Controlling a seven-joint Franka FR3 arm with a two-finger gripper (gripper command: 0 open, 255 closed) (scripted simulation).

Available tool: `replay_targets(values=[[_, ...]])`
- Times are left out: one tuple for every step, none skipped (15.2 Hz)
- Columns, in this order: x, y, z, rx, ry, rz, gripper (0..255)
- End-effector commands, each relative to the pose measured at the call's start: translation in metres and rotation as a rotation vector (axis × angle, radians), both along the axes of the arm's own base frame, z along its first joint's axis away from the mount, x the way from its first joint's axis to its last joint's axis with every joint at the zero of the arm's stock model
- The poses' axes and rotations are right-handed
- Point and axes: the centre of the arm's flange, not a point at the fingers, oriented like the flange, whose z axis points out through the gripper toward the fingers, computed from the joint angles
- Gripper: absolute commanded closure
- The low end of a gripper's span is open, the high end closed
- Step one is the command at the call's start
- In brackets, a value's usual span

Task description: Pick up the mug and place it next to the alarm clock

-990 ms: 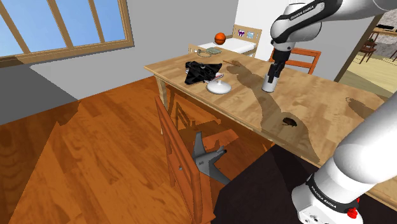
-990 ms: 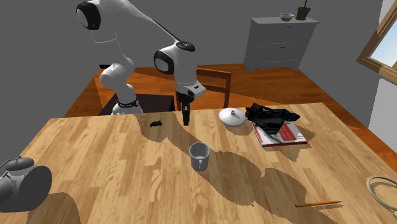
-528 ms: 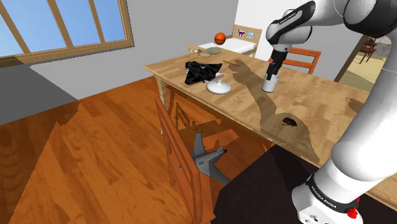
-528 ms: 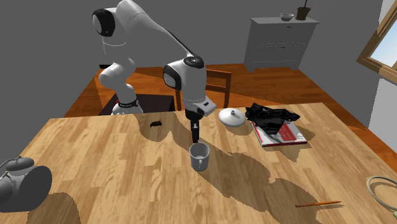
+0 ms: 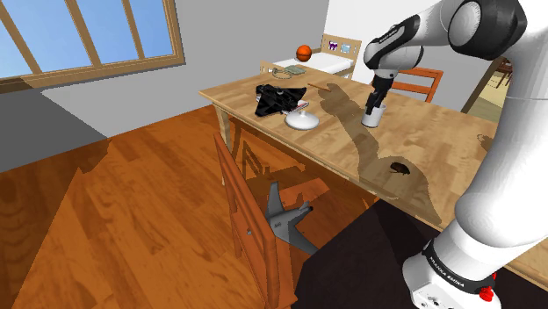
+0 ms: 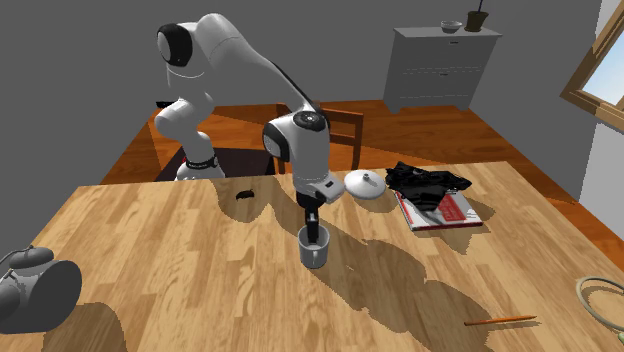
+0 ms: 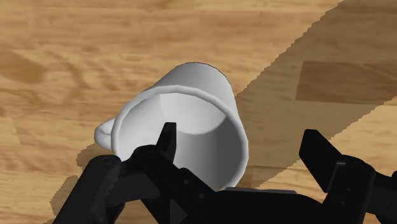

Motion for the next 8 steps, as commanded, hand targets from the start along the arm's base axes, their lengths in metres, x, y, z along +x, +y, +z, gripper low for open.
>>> replay_targets(values=[[0.0012, -0.0011, -0.0112, 0.0, 0.0, 0.0, 0], [0.0013, -0.0013, -0.0142, 0.0, 0.0, 0.0, 0], [0.0013, -0.0013, -0.0142, 0.0, 0.0, 0.0, 0], [0.0013, -0.0013, -0.0142, 0.0, 0.0, 0.0, 0], [0.0013, -0.0013, -0.0142, 0.0, 0.0, 0.0, 0], [0.0013, -0.0013, -0.0142, 0.0, 0.0, 0.0, 0], [0.0013, -0.0013, -0.0142, 0.0, 0.0, 0.0, 0], [0.0013, -0.0013, -0.0142, 0.0, 0.0, 0.0, 0]])
